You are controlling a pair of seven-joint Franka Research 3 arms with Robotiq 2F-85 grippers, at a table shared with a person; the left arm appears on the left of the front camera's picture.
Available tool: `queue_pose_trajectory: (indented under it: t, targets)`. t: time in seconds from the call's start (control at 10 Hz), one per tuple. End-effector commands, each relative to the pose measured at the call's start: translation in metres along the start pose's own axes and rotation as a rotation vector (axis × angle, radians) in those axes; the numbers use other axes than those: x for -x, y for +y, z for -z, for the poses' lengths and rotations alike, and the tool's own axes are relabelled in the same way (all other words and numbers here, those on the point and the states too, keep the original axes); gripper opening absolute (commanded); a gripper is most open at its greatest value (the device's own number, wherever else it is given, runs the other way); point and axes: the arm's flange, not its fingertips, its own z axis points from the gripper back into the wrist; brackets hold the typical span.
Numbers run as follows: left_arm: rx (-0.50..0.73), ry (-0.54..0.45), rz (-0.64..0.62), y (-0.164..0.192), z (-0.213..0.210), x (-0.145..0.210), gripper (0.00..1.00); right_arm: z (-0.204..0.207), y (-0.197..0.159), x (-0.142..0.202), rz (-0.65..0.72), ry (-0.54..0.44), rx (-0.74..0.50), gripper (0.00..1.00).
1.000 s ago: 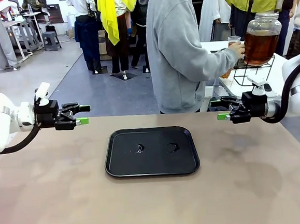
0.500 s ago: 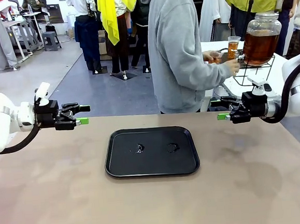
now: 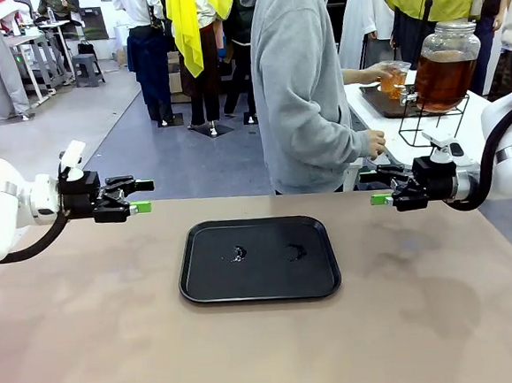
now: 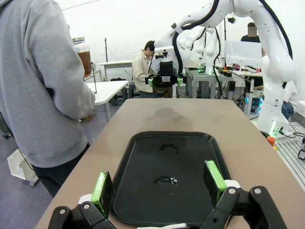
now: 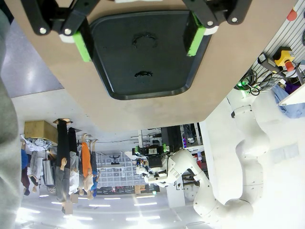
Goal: Pour the drink into the iced cup.
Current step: Open the gripper to release the iced cup you were holding.
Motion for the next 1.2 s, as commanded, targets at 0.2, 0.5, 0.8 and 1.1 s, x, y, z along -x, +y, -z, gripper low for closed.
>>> queue_pose_trajectory:
  t: [0.2,0.5,0.8,1.1]
  targets:
    - [-0.008,-0.005,0.003,0.0000,0.0018,-0.0023,1.00,0.0003,0.0007,-0.0054,0.000,0.000,-0.001,1.00]
    - [-0.008,-0.005,0.003,0.0000,0.0018,-0.0023,1.00,0.0003,0.0007,-0.0054,0.000,0.000,-0.001,1.00]
    - [-0.008,-0.005,0.003,0.0000,0.0018,-0.0023,1.00,0.0003,0.0007,-0.0054,0.000,0.000,-0.001,1.00]
    - [-0.008,-0.005,0.003,0.0000,0.0018,-0.0023,1.00,0.0003,0.0007,-0.0054,0.000,0.000,-0.001,1.00]
